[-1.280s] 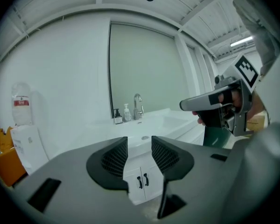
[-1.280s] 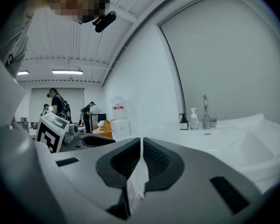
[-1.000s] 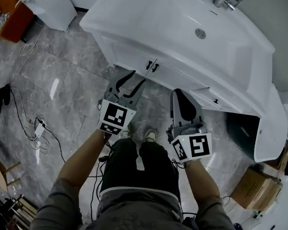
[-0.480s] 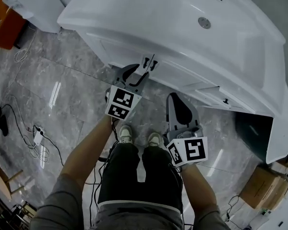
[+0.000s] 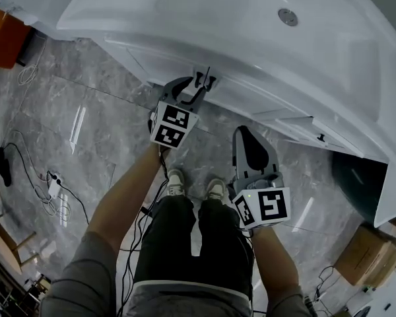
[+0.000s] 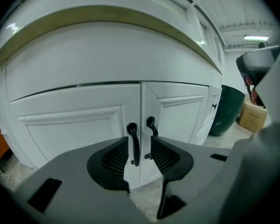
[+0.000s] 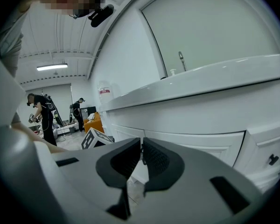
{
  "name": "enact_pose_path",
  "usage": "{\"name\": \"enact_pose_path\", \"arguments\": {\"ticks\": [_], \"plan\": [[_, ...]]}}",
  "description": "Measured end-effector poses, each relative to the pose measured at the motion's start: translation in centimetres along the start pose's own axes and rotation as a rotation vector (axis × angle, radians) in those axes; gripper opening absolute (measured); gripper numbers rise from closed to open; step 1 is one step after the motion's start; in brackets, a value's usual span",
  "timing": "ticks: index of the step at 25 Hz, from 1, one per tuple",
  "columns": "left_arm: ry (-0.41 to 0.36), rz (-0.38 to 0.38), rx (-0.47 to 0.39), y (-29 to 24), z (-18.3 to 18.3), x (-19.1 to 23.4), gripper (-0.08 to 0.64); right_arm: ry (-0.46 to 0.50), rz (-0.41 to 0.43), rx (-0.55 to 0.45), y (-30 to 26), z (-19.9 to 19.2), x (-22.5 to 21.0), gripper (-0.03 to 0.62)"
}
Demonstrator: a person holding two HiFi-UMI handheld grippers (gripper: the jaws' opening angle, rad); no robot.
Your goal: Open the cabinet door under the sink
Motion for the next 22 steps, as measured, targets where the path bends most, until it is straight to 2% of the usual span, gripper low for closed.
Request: {"name": "enact_pose_path", "arguments": {"ticks": [8,12,16,22], "plan": [[0.055,0.038,-0.022,-1.2,-0.2,0.6,0.063,0.009,-0.017,0.003,-1.7,-0.4,-0.9,0.037],[0.039,0.027,-0.012,-1.8,-0.3,0.5,0.061,0.018,-0.031,0.009,-2.6,-0.5,-1.1,0.037],[0.071,0.021,-0.04,-1.8,-0.4,0.7,0.049,0.024,-0.025,0.018,-3.5,-0.7,-1.2,0.037],[0.048,-0.006,-0.048,-0.9,-0.9,0.5,0.046,0.013,-0.022,0.052,-4.0,-1.1,-1.3,0.037]]}}
Point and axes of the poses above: the fingertips, and each gripper's own axes: y backward along the fingers, x to its left, z out of its top, the point moved 6 cm from there along y, backward along the fingers
